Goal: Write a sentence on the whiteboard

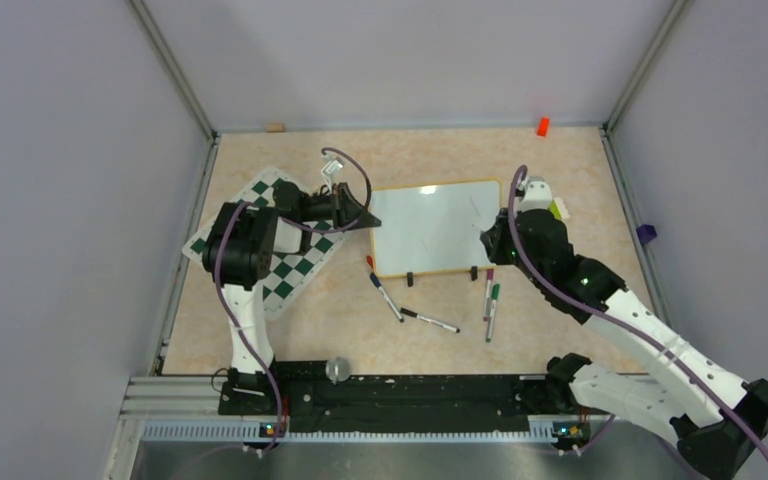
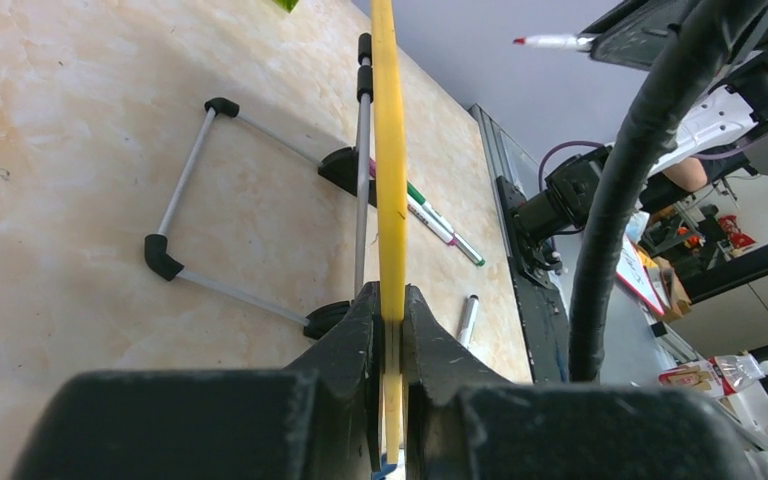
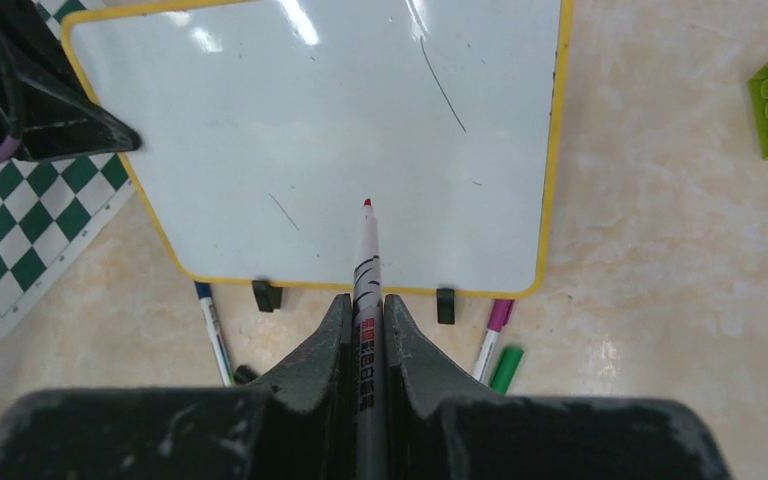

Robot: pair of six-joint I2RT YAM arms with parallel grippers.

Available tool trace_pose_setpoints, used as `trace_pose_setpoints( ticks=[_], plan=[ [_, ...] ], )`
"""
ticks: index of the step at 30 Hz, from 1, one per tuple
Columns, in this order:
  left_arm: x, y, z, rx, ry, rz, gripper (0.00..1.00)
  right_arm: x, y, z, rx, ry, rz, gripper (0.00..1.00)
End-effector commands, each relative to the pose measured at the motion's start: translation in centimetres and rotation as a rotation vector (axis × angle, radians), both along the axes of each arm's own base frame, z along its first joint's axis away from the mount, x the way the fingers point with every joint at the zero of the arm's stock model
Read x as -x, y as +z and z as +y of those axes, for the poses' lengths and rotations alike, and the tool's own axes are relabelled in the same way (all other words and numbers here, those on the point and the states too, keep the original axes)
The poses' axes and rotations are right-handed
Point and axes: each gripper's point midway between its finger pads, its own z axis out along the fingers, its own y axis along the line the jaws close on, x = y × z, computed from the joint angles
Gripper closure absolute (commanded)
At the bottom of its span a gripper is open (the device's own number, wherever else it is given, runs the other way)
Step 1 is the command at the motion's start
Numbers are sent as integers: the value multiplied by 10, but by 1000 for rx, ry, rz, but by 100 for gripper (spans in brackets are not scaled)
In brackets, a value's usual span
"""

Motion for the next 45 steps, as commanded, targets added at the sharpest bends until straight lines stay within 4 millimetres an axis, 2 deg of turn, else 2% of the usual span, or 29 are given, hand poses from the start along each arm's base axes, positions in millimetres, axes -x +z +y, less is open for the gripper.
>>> trace_pose_setpoints(
  ticks=[1, 9, 24, 29, 36, 40, 45],
  plan=[
    [-4, 30, -1, 41, 6, -114, 100, -4, 7, -2, 26, -3, 4, 100],
    [-4, 31, -1, 49, 0, -117, 100, -14, 6, 13, 7, 48, -41, 100],
    [0, 32, 0, 48, 2, -134, 100, -20, 11, 15, 47, 69, -69, 100],
    [0, 33, 0, 48, 3, -135, 100, -22, 9, 30, 59, 103, -34, 100],
    [0, 33, 0, 48, 3, -137, 100, -18, 22, 59, 78, 121, -58, 100],
    [2, 33, 0, 48, 5, -143, 100, -21, 21, 74, 95, 129, -43, 100],
    [3, 34, 0, 48, 6, -147, 100, -25, 32, 90, 107, 117, -61, 100]
  ],
)
